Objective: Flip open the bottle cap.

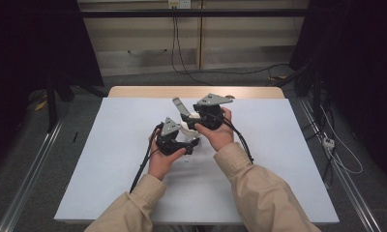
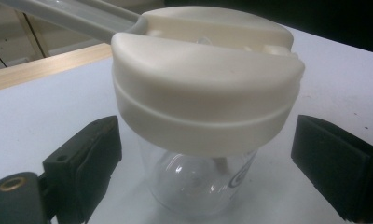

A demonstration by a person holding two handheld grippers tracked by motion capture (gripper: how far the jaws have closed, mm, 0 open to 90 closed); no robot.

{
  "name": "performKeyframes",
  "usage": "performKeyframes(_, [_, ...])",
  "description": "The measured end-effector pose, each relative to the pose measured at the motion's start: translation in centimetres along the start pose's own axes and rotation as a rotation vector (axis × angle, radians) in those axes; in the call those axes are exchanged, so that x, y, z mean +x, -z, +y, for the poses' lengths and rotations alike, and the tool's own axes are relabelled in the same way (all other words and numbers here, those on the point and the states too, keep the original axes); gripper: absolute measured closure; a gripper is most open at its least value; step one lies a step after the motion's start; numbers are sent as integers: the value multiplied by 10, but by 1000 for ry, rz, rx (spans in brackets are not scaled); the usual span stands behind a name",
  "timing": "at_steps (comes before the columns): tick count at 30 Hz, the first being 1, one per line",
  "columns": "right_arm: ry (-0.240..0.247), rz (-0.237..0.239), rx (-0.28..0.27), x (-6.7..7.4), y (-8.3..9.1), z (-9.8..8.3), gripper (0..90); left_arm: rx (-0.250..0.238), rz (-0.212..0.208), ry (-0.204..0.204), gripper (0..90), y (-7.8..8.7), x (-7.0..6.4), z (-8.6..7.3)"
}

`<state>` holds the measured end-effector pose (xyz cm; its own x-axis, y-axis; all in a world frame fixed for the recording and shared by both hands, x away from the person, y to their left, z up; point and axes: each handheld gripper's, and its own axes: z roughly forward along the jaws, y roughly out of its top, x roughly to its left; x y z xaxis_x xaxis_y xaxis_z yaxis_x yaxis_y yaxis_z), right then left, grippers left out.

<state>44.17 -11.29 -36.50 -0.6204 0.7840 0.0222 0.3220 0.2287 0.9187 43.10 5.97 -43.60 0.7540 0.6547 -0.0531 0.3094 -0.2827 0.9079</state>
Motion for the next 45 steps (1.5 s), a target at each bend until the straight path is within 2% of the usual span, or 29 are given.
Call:
performKeyframes(5, [-10, -7, 0, 1, 8, -2, 325, 6, 0, 11, 77, 5, 0, -3])
performKeyframes(11, [-5, -15, -2, 5, 15, -5, 283, 29, -1, 12, 76, 13, 2, -8])
performKeyframes(15, [-3, -11, -8, 8, 20, -7, 259, 17, -3, 26, 76, 21, 4, -9])
performKeyframes(18, [-5, -7, -9, 9, 23, -11, 249, 26, -3, 22, 76, 26, 6, -12])
performKeyframes(23, [-9, 7, -7, 8, 28, -19, 231, 37, -9, 32, 76, 33, 8, -16])
performKeyframes(26, [-25, 25, -4, 7, 32, -24, 210, 47, -7, 20, 76, 37, 9, -18])
performKeyframes(30, [-16, 31, 4, 6, 37, -31, 188, 46, -5, 16, 76, 43, 11, -19])
performKeyframes(38, [-14, 15, -5, 2, 54, -47, 164, 60, -22, 19, 76, 51, 13, -23])
performKeyframes(41, [-19, 10, -2, 0, 60, -55, 159, 53, -20, 10, 76, 55, 14, -24])
performKeyframes(45, [-32, 7, 0, -3, 68, -64, 155, 55, -22, 18, 76, 61, 16, -25])
